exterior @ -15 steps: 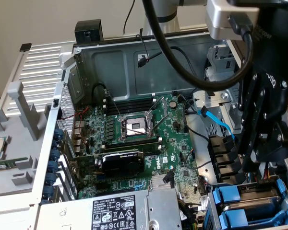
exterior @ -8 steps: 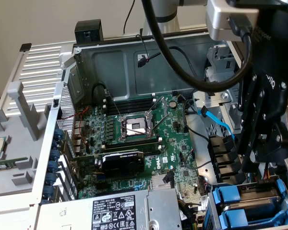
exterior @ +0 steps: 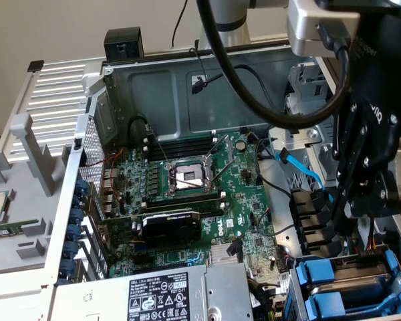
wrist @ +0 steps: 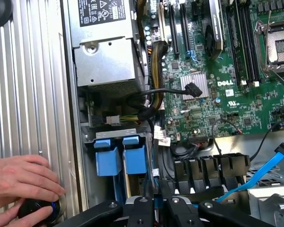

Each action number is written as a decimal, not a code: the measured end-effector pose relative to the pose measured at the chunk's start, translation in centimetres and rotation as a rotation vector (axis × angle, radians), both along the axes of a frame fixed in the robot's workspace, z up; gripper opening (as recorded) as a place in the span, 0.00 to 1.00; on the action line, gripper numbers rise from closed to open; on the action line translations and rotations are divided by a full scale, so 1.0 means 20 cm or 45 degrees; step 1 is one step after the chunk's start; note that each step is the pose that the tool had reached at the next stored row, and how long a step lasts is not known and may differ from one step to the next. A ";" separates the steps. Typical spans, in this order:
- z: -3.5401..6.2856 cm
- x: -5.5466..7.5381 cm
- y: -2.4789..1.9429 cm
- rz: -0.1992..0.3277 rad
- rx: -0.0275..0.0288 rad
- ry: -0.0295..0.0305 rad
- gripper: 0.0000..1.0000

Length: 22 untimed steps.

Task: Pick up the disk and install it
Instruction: 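Insert the second disk wire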

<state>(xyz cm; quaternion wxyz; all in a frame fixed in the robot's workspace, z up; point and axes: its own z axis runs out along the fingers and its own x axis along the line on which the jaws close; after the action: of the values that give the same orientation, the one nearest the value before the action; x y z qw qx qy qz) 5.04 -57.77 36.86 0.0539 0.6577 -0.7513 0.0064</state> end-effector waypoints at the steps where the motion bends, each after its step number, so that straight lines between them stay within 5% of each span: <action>1: 0.000 0.00 0.000 0.000 0.0000 0.0001 0.16; 13: 0.000 0.00 0.000 0.000 -0.0001 0.0001 0.16; 16: 0.000 -0.01 -0.002 0.001 0.0011 -0.0090 0.16; 22: 0.000 -0.02 -0.028 0.010 0.0208 -0.0225 0.16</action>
<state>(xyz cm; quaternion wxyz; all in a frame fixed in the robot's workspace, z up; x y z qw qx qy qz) 4.55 -58.33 36.85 0.0418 0.6609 -0.7493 0.0062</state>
